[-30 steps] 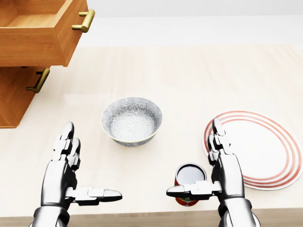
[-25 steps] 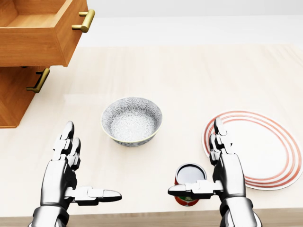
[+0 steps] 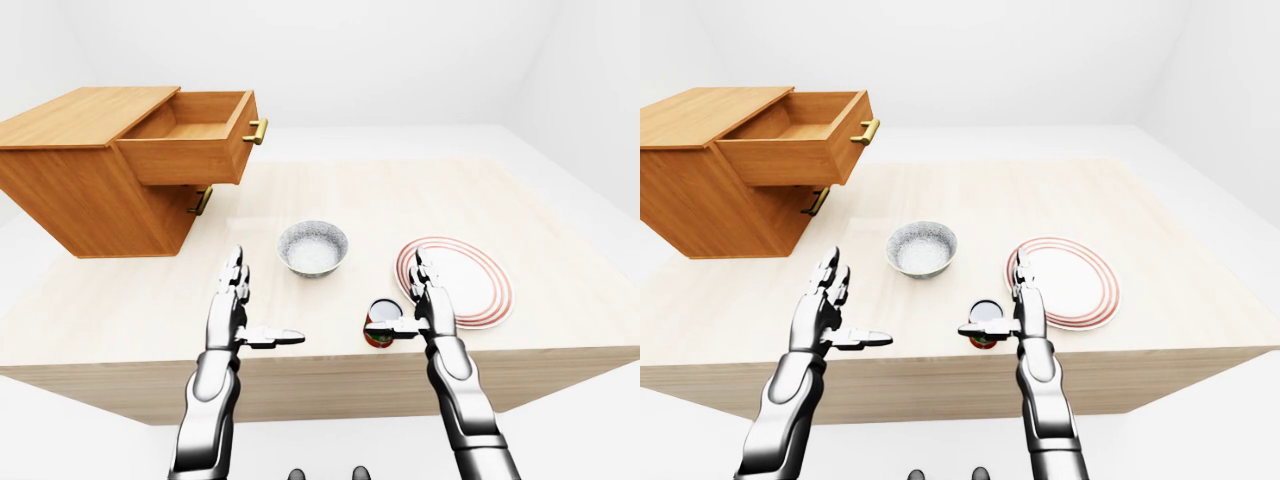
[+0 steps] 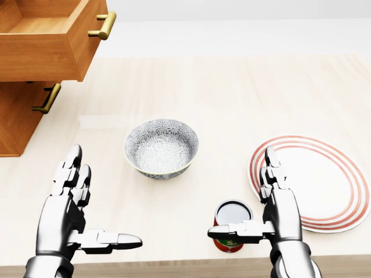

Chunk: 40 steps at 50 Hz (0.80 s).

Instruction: Put the bowl on top of the cabinet.

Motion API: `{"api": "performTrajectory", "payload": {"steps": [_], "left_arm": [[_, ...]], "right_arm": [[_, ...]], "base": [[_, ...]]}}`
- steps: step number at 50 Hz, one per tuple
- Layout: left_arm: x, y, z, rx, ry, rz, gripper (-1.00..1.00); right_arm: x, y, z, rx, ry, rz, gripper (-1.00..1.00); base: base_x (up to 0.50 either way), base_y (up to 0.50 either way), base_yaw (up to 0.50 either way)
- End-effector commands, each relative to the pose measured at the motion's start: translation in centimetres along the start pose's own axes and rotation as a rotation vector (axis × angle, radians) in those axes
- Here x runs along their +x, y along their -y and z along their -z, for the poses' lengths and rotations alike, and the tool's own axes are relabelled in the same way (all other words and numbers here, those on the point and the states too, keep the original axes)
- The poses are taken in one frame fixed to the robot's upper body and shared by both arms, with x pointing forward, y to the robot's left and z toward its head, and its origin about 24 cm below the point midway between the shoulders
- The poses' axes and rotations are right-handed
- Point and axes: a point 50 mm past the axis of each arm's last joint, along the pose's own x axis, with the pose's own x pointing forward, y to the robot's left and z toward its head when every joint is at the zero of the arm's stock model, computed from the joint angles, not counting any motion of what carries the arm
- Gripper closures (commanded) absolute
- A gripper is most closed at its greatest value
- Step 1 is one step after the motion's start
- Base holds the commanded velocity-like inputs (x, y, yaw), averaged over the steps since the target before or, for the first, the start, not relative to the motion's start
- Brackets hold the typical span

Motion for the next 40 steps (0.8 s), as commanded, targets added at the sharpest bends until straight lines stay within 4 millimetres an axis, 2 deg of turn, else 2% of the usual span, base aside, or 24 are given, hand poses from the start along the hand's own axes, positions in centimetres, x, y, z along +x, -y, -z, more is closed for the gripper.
{"api": "performTrajectory", "payload": {"steps": [1, 30, 40], "left_arm": [[-0.59, -0.19, -1.64, 0.012, 0.069, -0.002, -1.00], [-0.72, -0.09, -1.95, 0.016, 0.082, -0.001, -1.00], [-0.98, -0.01, -1.85, 0.050, 0.075, 0.003, -1.00]], "right_arm": [[0.12, -0.36, 0.03, -0.007, -0.023, 0.000, -1.00], [0.27, -0.21, 0.02, -0.006, -0.012, 0.014, -1.00], [0.34, -0.22, 0.09, -0.006, -0.008, 0.017, -1.00]], "base": [[0.50, 0.00, 0.00], [0.50, 0.00, 0.00], [0.00, 0.00, 0.00]]}}
